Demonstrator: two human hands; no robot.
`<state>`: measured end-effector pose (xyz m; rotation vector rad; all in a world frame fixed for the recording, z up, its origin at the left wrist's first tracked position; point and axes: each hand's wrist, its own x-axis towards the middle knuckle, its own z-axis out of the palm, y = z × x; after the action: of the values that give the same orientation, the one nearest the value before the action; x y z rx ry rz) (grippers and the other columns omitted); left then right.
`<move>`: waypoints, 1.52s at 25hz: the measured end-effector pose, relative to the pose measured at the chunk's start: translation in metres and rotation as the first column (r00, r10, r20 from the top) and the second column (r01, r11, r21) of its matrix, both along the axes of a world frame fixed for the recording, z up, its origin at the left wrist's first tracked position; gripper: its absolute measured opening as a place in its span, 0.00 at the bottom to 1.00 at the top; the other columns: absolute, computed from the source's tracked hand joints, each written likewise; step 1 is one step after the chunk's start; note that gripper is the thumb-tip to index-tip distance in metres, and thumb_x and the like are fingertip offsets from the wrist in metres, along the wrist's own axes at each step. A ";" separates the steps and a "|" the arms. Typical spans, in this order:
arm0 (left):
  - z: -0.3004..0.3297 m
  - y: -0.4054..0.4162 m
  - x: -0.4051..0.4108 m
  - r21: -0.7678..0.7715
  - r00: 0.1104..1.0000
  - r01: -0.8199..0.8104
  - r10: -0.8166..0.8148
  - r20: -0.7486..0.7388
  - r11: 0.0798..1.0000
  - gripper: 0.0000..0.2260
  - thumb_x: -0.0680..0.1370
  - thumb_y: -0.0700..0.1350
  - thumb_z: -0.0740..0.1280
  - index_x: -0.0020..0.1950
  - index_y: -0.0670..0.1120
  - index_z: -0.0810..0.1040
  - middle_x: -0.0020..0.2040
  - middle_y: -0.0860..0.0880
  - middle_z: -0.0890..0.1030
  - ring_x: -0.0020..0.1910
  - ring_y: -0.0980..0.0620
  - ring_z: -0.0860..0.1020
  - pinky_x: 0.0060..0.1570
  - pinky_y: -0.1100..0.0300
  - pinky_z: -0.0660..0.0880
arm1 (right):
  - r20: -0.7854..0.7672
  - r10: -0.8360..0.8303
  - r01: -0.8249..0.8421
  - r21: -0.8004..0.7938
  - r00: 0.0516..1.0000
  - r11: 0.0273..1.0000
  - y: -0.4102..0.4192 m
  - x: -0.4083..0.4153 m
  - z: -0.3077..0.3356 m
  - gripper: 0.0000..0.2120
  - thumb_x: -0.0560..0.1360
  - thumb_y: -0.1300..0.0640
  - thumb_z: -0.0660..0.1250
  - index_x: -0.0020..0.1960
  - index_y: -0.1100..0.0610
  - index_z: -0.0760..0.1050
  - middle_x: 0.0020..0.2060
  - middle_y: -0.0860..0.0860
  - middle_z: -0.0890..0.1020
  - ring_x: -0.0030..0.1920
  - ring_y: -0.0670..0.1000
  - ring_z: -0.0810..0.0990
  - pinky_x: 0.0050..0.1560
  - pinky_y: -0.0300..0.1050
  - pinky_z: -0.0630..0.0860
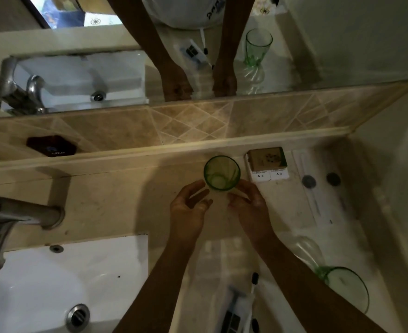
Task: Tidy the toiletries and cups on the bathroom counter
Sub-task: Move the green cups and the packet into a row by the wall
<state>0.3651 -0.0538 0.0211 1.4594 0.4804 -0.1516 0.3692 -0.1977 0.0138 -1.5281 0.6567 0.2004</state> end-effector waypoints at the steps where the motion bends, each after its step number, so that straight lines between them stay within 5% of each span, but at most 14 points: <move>1: 0.002 -0.001 0.001 -0.011 1.000 -0.009 0.009 0.008 1.000 0.20 0.75 0.28 0.68 0.63 0.46 0.80 0.61 0.50 0.82 0.58 0.55 0.82 0.56 0.51 0.81 | 0.006 0.018 -0.018 -0.010 1.000 1.000 0.002 0.001 0.001 0.17 0.76 0.63 0.67 0.60 0.46 0.77 0.40 0.34 0.84 0.36 0.39 0.81 0.38 0.40 0.79; 6: 0.004 0.006 0.004 -0.037 0.998 -0.057 0.057 0.008 0.998 0.21 0.75 0.27 0.67 0.62 0.46 0.80 0.60 0.51 0.82 0.58 0.54 0.82 0.56 0.49 0.81 | 0.015 0.072 -0.071 -0.031 0.997 0.997 0.012 0.003 0.003 0.18 0.76 0.63 0.68 0.60 0.44 0.76 0.44 0.37 0.83 0.40 0.47 0.82 0.38 0.45 0.79; 12: 0.007 0.011 0.006 -0.025 0.999 -0.054 0.054 0.002 0.998 0.21 0.75 0.27 0.67 0.62 0.47 0.80 0.59 0.51 0.83 0.57 0.55 0.82 0.57 0.47 0.81 | 0.021 0.069 -0.068 -0.063 0.997 0.996 0.021 0.007 0.001 0.20 0.75 0.62 0.69 0.61 0.43 0.76 0.46 0.39 0.83 0.39 0.44 0.83 0.39 0.46 0.80; 18: 0.009 0.022 0.006 -0.011 0.996 -0.090 0.090 0.008 0.996 0.22 0.74 0.27 0.67 0.62 0.48 0.80 0.56 0.55 0.84 0.57 0.55 0.82 0.57 0.46 0.81 | 0.031 0.142 -0.138 -0.088 0.989 0.986 0.033 0.009 0.002 0.21 0.75 0.63 0.68 0.62 0.45 0.74 0.47 0.40 0.82 0.36 0.35 0.81 0.33 0.29 0.75; 27: 0.011 0.038 0.008 -0.008 0.990 -0.140 0.140 -0.006 0.990 0.24 0.74 0.28 0.67 0.65 0.49 0.79 0.58 0.56 0.84 0.61 0.55 0.81 0.61 0.43 0.78 | 0.039 0.205 -0.199 -0.110 0.978 0.974 0.055 0.019 -0.004 0.23 0.73 0.63 0.67 0.62 0.42 0.73 0.44 0.48 0.85 0.39 0.52 0.84 0.42 0.50 0.81; 32: 0.007 0.041 0.010 -0.006 0.989 -0.147 0.147 0.005 0.989 0.24 0.74 0.27 0.67 0.66 0.49 0.78 0.60 0.55 0.83 0.61 0.55 0.80 0.61 0.43 0.78 | 0.073 0.233 -0.221 -0.141 0.970 0.965 0.057 0.022 -0.007 0.23 0.74 0.65 0.69 0.63 0.45 0.73 0.40 0.38 0.82 0.36 0.44 0.82 0.37 0.40 0.79; 38: 0.005 0.040 0.012 -0.016 0.989 -0.150 0.150 0.006 0.989 0.24 0.75 0.27 0.67 0.65 0.49 0.78 0.60 0.53 0.83 0.61 0.54 0.81 0.60 0.47 0.79 | 0.063 0.235 -0.226 -0.122 0.970 0.966 0.056 0.026 -0.010 0.23 0.75 0.63 0.69 0.66 0.44 0.72 0.46 0.44 0.83 0.38 0.48 0.83 0.36 0.41 0.80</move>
<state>0.3768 -0.0133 0.0262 1.4024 0.5802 -0.0300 0.3956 -0.1419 0.0033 -1.7140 0.4338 0.2833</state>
